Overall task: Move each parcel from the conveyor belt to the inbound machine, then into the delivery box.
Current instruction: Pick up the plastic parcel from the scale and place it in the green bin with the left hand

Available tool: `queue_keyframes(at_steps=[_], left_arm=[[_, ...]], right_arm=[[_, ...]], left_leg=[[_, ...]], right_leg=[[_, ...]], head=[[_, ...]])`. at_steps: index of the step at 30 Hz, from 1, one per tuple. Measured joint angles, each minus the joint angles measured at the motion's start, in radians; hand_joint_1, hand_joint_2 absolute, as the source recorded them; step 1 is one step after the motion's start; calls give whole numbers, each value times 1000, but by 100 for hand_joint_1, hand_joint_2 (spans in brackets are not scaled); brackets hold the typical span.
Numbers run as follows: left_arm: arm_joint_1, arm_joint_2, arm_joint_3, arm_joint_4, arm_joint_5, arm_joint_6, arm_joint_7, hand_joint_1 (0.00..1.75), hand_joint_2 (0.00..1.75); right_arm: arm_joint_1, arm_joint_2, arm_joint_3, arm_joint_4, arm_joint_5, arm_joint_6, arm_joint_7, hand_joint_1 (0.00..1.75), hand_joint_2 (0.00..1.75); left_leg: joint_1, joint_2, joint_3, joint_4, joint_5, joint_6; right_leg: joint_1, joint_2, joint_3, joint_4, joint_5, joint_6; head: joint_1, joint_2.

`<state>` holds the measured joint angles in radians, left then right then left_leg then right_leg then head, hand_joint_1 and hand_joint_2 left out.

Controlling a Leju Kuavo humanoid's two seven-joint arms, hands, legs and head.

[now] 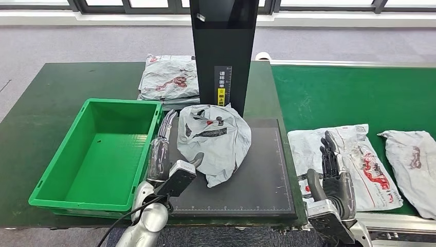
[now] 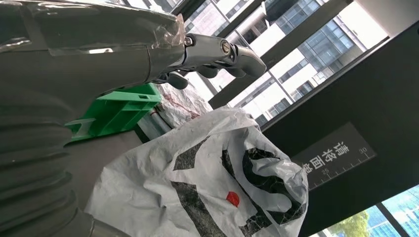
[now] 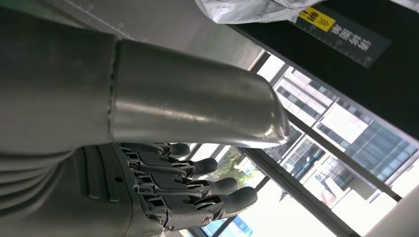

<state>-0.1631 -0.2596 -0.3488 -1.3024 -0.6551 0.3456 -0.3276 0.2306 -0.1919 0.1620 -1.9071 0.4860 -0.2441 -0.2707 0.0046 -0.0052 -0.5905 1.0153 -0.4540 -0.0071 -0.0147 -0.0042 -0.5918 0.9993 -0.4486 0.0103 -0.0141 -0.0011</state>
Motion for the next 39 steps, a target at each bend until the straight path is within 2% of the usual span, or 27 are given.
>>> queue_keyframes(at_steps=[6,11,15,20,22,24,26,30,39], left_arm=[[-13,-1,-21,7,-13,2,3,0,175],[-49,-6,-64,48,-133,-16,65,0,175],[-111,-20,-118,164,-244,-42,148,0,175],[-222,-49,-177,399,-375,-78,266,0,175],[-270,-63,-194,518,-427,-110,323,3,87],[-312,-72,-210,623,-474,-146,373,90,87],[-350,-76,-226,707,-516,-180,417,175,175],[-410,-79,-249,806,-564,-221,460,175,175],[-475,-73,-264,899,-600,-226,476,175,175]], right_arm=[[12,47,-13,-3,-20,14,-8,0,175],[15,110,-28,-2,-116,97,-58,0,175],[7,162,-30,5,-173,149,-89,0,175],[-23,202,-31,45,-197,214,-93,0,175],[-38,216,-31,74,-195,227,-100,0,175],[-50,228,-31,100,-193,234,-109,0,175],[-60,237,-31,119,-191,243,-115,0,175],[-75,250,-31,136,-188,264,-117,0,175],[-95,264,-31,166,-187,315,-136,0,175]], left_leg=[[-1,1,0,0,0,1],[-1,1,0,0,0,1],[-1,1,0,0,0,1],[-1,1,0,0,0,1],[-1,1,0,0,0,1],[-1,1,0,0,1,1],[-1,0,0,0,1,1],[-1,0,2,0,0,1],[-1,1,4,-1,-4,0]], right_leg=[[-1,1,0,0,0,1],[-1,1,-1,0,0,1],[0,1,-1,0,0,0],[-1,1,0,0,1,1],[-1,1,0,0,1,1],[-1,1,0,0,1,1],[-1,1,1,0,1,1],[0,0,4,0,1,1],[0,1,15,0,-3,0]], head=[[0,0],[0,0],[0,0],[0,0],[0,0],[0,0],[0,0],[0,0],[0,0]])
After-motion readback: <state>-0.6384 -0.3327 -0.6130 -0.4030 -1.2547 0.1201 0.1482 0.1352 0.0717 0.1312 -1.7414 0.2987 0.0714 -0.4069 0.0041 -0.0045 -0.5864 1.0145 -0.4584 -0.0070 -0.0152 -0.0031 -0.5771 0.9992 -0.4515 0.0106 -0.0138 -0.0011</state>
